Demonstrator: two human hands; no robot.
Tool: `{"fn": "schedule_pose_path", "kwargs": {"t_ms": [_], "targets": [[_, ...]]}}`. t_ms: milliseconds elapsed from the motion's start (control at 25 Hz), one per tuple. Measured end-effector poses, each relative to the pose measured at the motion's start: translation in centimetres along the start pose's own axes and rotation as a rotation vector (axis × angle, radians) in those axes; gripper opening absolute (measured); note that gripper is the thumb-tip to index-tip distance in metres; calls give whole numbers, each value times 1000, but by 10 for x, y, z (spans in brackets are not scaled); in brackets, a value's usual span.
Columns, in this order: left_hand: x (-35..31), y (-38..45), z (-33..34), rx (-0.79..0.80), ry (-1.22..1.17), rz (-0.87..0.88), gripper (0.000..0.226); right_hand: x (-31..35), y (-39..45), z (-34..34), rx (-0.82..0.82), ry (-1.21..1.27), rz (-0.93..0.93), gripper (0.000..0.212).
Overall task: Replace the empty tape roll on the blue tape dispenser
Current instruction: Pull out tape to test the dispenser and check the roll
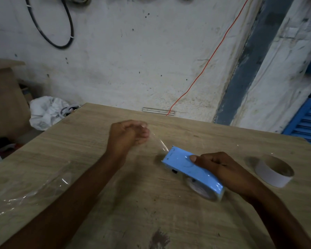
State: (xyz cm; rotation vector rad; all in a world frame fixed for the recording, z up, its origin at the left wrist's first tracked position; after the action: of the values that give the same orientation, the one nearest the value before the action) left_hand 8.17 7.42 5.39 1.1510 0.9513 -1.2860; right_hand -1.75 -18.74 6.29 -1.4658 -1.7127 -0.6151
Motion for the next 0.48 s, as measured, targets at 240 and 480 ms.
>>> {"fn": "schedule_pose_path", "kwargs": {"t_ms": [240, 480], "targets": [[-11, 13, -22, 24, 1, 47, 26, -6, -9, -19, -16, 53, 67, 80], [0, 18, -24, 50, 94, 105, 30, 0, -13, -21, -20, 80, 96, 81]]}}
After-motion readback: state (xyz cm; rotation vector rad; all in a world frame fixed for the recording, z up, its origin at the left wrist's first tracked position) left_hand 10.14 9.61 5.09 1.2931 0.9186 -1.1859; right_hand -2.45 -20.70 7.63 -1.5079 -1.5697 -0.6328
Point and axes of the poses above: each hand's wrist, its own y-axis towards the middle knuckle, its own z-axis out of the palm, x = y × z, the point moved 2 cm from there along y, towards the middle knuckle, and after that the axes turned 8 degrees about x, right-handed, at the moved point
